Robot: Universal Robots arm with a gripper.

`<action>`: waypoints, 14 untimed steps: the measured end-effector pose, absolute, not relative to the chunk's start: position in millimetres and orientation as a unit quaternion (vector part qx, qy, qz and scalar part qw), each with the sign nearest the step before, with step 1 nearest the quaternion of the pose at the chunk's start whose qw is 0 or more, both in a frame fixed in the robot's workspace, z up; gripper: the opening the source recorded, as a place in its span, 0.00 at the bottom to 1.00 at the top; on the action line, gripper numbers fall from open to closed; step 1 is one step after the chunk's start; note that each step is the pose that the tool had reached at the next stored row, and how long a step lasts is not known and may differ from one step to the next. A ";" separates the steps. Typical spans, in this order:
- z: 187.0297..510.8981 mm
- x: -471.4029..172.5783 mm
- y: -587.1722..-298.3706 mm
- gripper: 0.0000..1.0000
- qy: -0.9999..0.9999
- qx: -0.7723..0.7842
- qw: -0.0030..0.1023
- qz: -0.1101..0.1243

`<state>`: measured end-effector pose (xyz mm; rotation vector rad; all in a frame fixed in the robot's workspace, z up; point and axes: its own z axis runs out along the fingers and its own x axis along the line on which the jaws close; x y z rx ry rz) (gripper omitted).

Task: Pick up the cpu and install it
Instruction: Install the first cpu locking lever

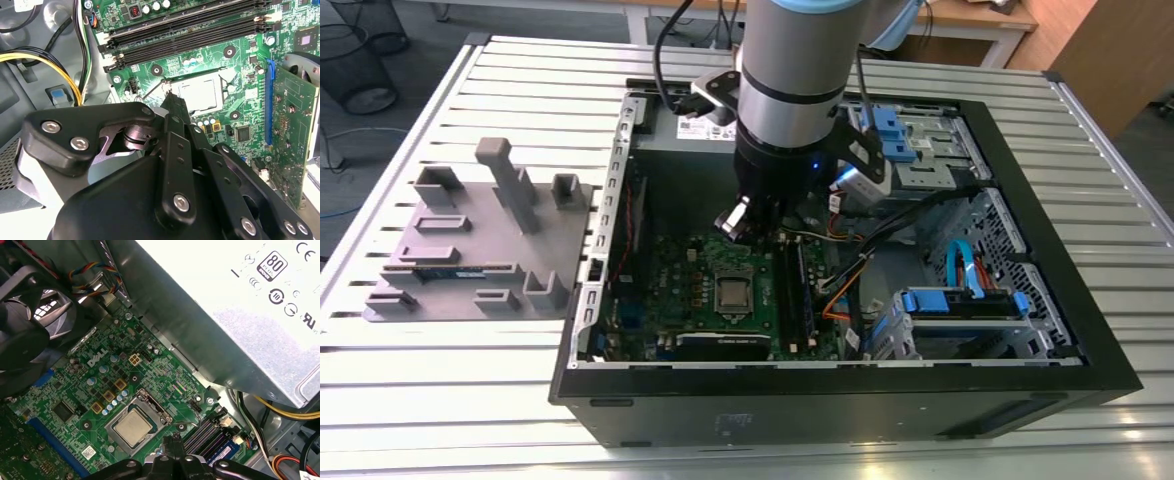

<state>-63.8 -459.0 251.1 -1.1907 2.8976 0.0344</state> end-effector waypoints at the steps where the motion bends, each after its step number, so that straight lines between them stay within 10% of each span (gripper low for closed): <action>1: 251.8 -63.8 -459.0 0.11 0.925 -0.380 0.004 0.011; 14: 266.5 -63.8 -459.0 0.11 0.924 -0.380 0.014 0.033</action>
